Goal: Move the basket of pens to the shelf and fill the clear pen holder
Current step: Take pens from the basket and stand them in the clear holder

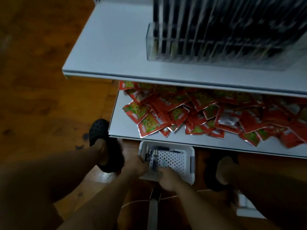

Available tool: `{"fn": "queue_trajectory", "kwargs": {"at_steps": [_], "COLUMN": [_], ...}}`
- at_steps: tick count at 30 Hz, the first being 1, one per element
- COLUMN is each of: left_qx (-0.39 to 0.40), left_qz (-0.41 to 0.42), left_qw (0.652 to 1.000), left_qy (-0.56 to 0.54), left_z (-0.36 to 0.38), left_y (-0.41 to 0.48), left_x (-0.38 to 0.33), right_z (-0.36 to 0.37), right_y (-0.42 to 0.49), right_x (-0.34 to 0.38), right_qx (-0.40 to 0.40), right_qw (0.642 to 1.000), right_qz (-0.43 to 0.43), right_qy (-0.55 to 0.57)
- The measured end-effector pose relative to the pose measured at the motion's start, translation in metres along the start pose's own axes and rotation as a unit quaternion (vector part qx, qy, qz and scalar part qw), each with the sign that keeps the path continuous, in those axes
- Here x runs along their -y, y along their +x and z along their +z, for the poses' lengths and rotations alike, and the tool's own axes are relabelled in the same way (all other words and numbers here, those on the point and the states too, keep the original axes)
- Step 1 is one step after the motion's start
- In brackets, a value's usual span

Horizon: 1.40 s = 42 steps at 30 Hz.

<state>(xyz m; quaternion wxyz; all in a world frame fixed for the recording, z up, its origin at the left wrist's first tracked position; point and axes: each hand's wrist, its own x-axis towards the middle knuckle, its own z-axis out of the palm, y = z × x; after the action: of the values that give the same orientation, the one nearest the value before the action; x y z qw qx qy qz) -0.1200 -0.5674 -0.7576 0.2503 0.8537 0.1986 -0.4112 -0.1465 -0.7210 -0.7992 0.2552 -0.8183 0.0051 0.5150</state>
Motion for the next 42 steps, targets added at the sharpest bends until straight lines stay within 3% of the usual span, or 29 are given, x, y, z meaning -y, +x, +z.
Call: {"fn": "queue_trajectory", "kwargs": {"at_steps": [3,5,7,12,19,24,30,37,42], "left_qx": [0.016,0.022,0.023,0.020,-0.001,-0.020,-0.058,-0.094,-0.110], "left_qz": [-0.041,-0.076,-0.099,-0.102,-0.099,-0.050,0.030,0.142,0.200], "left_qw": [0.993,0.981,0.972,0.964,0.961,0.972,0.988,0.970,0.946], "left_qy": [-0.107,-0.176,-0.210,-0.244,-0.258,-0.228,-0.137,-0.177,-0.229], "left_z": [0.004,0.009,0.015,0.022,0.019,0.001,-0.029,-0.074,-0.089], "left_y": [0.022,0.037,0.051,0.060,0.060,0.042,-0.009,-0.079,-0.120], "left_x": [0.004,0.008,0.014,0.015,0.017,0.000,-0.027,-0.071,-0.090], "right_z": [0.008,0.006,0.003,0.001,0.007,-0.015,-0.045,-0.093,-0.131], "right_y": [0.035,0.052,0.064,0.082,0.080,0.049,-0.017,-0.109,-0.171], "right_x": [0.017,0.025,0.028,0.017,0.017,0.011,0.014,0.034,0.056], "right_qx": [-0.044,-0.106,-0.118,-0.078,-0.096,-0.143,-0.266,-0.396,-0.432], "right_qw": [0.999,0.993,0.986,0.979,0.981,0.975,0.955,0.897,0.847], "right_qz": [0.010,0.053,0.094,0.137,0.163,0.168,0.118,-0.076,-0.204], "right_qy": [-0.001,-0.026,-0.068,-0.132,-0.036,-0.004,-0.053,0.180,0.231]}}
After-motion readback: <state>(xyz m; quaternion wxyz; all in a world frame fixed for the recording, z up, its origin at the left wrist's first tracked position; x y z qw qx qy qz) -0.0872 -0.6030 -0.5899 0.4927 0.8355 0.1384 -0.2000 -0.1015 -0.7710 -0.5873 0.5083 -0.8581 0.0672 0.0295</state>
